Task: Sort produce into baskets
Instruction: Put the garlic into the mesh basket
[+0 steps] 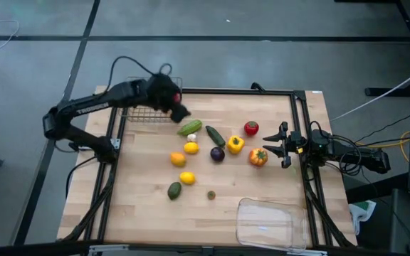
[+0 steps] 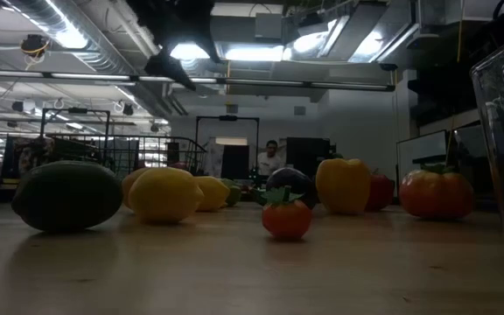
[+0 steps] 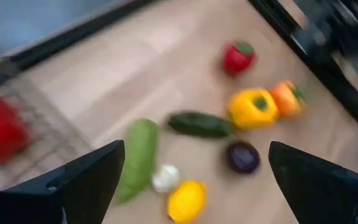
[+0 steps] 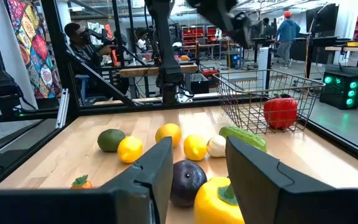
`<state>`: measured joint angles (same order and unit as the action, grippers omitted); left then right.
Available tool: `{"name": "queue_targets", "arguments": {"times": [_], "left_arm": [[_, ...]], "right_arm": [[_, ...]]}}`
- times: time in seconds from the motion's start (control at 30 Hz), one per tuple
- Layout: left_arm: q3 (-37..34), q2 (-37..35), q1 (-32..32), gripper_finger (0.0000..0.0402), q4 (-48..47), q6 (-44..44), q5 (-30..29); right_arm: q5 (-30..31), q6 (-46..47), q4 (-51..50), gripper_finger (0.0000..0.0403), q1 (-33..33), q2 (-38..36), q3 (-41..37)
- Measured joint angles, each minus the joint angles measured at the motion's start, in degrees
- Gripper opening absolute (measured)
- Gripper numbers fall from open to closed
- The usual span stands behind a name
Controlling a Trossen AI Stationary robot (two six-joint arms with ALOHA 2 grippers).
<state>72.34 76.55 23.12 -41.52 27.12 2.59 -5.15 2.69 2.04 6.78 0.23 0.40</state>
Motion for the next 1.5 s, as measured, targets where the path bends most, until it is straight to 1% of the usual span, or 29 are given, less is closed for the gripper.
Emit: {"name": "queue_targets", "arguments": {"times": [0.2,0.33,0.47,0.63,0.77,0.87,0.97,1.2,1.27,1.4,1.5], "left_arm": [[0.0,0.04,-10.97,0.0395,0.12,-3.23,-0.49],[0.0,0.16,-17.57,0.0395,0.23,-3.13,-3.48],[0.0,1.87,-23.44,0.0395,1.02,-1.83,-7.01],[0.0,5.06,-29.45,0.0395,6.07,-1.72,-8.44],[0.0,8.5,-32.55,0.0395,10.94,-3.34,-11.53],[0.0,10.63,-33.19,0.0395,12.82,-3.23,-14.58],[0.0,12.66,-32.83,0.0395,12.17,-3.44,-16.99],[0.0,17.25,-29.81,0.0395,11.91,-6.85,-18.19],[0.0,18.47,-28.45,0.0395,11.93,-6.39,-19.78],[0.0,20.68,-24.97,0.0395,11.66,-1.21,-23.2],[0.0,21.26,-21.92,0.0395,9.73,7.73,-23.5]], "right_arm": [[0.0,0.0,0.0,0.0147,0.01,0.0,0.02],[0.01,0.0,0.0,0.0147,0.01,0.01,0.01],[0.02,0.0,-0.01,0.0147,0.0,0.0,0.01],[0.09,-0.01,-0.07,0.0147,-0.01,0.02,0.0],[0.21,0.01,-0.13,0.0147,0.01,0.02,0.0],[0.24,-0.01,-0.13,0.0147,-0.01,0.02,0.02],[0.37,0.0,-0.15,0.0147,-0.01,0.0,0.01],[0.48,0.0,-0.15,0.0147,-0.01,0.0,0.02],[0.48,0.01,-0.15,0.0147,-0.01,0.0,0.0],[0.48,0.0,-0.15,0.0147,-0.01,0.0,0.02],[0.48,0.0,-0.14,0.0147,0.0,0.0,0.02]]}}
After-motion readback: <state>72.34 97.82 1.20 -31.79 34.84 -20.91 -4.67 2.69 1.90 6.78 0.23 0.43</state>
